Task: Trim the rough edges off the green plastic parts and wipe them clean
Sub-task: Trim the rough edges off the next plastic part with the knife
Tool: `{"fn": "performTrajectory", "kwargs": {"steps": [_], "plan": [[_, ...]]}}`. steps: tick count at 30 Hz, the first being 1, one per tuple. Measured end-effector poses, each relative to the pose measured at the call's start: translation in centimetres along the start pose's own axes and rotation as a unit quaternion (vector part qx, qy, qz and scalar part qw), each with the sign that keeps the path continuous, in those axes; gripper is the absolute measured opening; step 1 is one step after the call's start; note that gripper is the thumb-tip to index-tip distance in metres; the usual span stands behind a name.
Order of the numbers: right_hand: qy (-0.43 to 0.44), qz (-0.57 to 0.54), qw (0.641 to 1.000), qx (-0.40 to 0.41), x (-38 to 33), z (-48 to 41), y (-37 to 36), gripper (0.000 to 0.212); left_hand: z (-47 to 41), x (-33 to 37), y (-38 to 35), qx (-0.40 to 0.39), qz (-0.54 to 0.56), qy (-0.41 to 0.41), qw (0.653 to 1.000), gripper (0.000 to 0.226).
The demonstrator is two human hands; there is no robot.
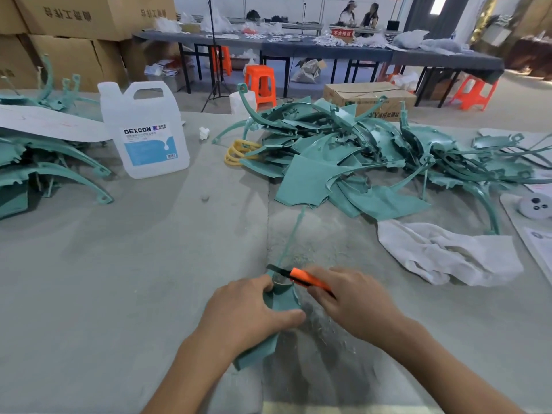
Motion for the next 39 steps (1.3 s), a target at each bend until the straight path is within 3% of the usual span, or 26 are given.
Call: {"fn": "performTrajectory", "kwargs": {"steps": [7, 15, 21, 26, 34, 39], "plan": [[0.006, 0.025, 0.999, -0.036, 2.4, -2.3, 0.2, 0.034, 0.0, -0.2, 0.0, -0.001, 0.008, -0.012, 1.0, 0.07], [-0.034, 0.136, 0.981, 0.137, 5.3, -5.3, 3.3, 0.038, -0.2, -0.6, 0.1, -0.016, 0.025, -0.004, 1.0, 0.071], [-0.043, 0.154, 0.969, 0.188, 3.9, -4.8, 2.9, 0.033, -0.4, -0.7, 0.4, -0.016, 0.033, -0.003, 0.999, 0.071], [-0.085, 0.062, 0.953, 0.286, 3.9, -4.4, 4.0, 0.038, -0.6, -0.6, 0.5, -0.023, 0.032, -0.001, 0.999, 0.068], [-0.049, 0.084, 0.979, 0.18, 4.4, -4.9, 3.9, 0.037, -0.7, -0.8, 0.3, -0.011, 0.03, 0.003, 0.999, 0.074], [-0.071, 0.093, 0.98, 0.164, 6.2, -5.8, 3.9, 0.033, -0.6, -0.9, 0.5, -0.015, 0.035, -0.002, 0.999, 0.061]]}}
Point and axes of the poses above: each hand's wrist, its own z-axis away from the middle knuckle, its own y-axis out of the back of the hand, x = y × z, the point moved 5 cm from there along -z, towards the middle knuckle, and after that the axes turned 6 degrees about y, right-handed, at the moved point
